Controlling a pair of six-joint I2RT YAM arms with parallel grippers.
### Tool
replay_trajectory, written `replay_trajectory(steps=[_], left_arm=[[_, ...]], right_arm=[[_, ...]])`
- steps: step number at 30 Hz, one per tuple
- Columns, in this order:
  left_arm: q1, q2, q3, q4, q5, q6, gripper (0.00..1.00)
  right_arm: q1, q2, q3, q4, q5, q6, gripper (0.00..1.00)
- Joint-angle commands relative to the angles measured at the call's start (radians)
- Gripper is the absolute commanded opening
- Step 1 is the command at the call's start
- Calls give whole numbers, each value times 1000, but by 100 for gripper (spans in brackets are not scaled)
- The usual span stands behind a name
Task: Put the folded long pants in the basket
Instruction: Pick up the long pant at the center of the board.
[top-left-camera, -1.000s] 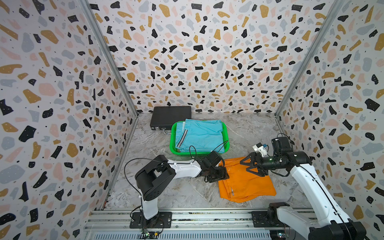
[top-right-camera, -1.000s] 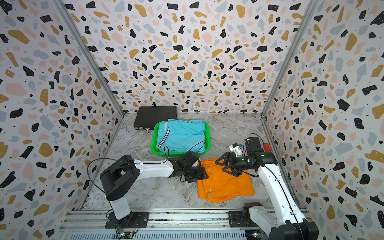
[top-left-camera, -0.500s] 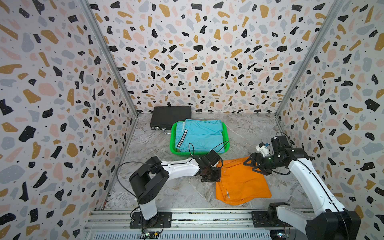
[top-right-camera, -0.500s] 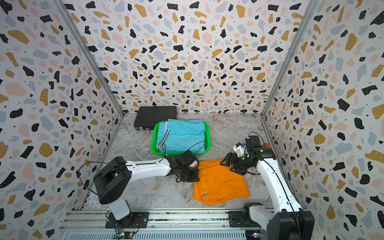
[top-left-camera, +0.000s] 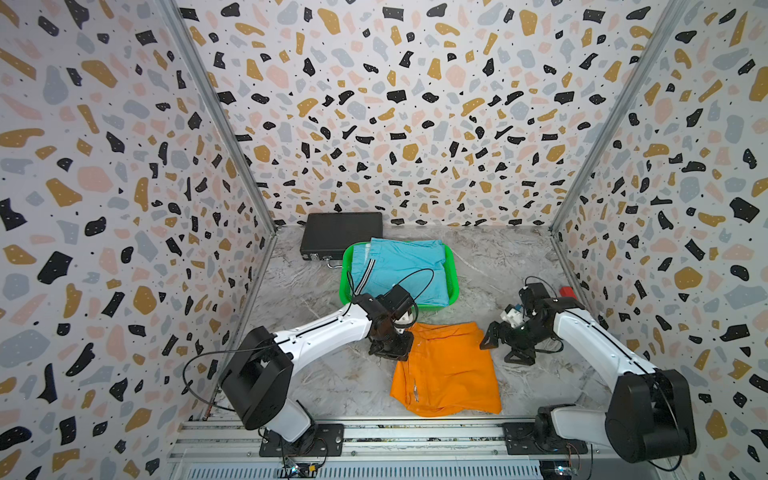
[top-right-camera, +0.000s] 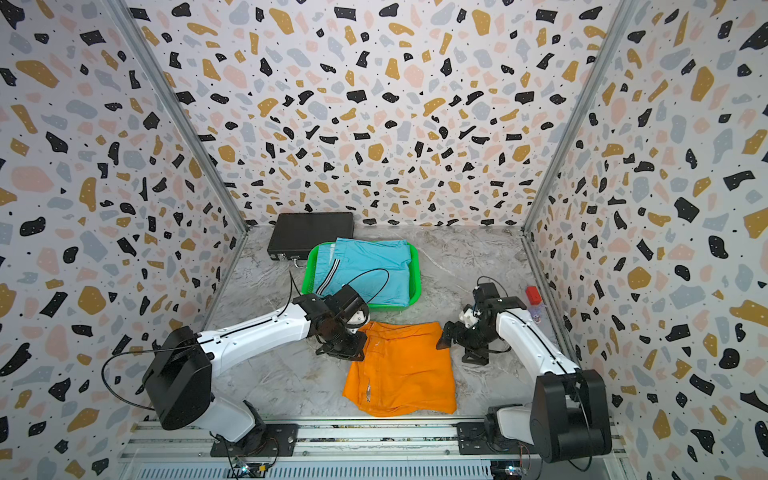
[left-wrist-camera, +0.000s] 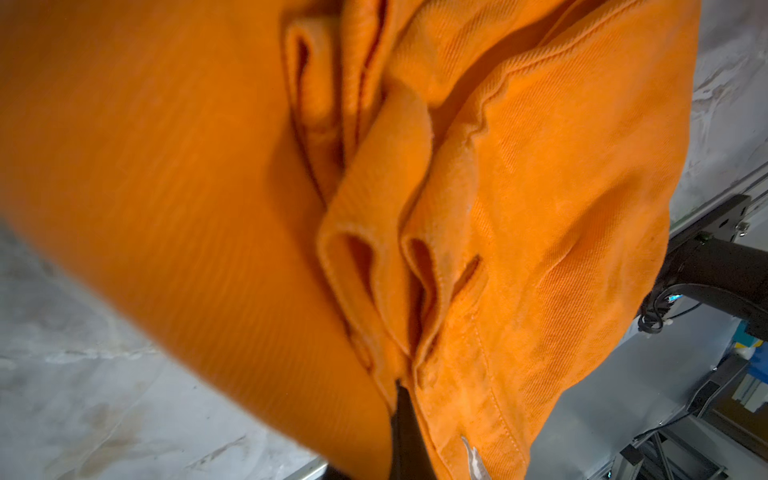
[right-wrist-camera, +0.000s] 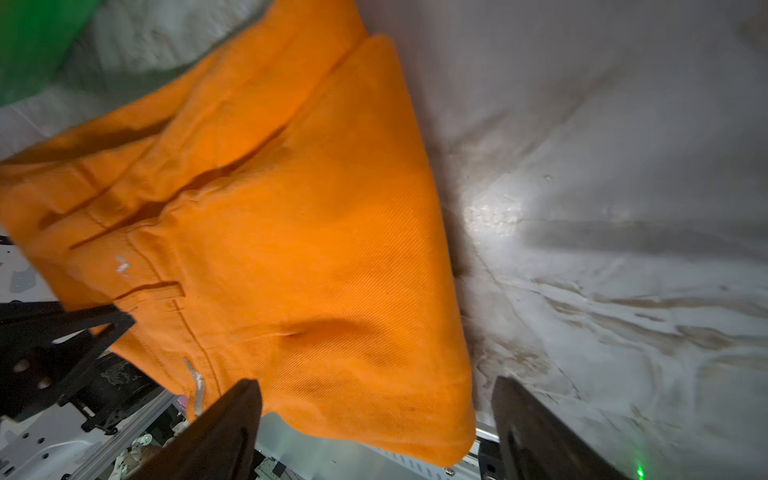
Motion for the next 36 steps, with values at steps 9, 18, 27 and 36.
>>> replay_trajectory(steps=[9,18,27,36], left_arm=[[33,-32,41,-63,39,49,0],[42,-50,57,-74,46,39,0],[46,-150,207,-241,29,49,0],[174,-221,462,-385,58,58,0]], right_arm=[[100,197,-102,308,-49,118,77],[135,128,-55,297,7,132,0],[186,-132,112,37,45,135,0],[188,-188,424,-37,0,156,0]])
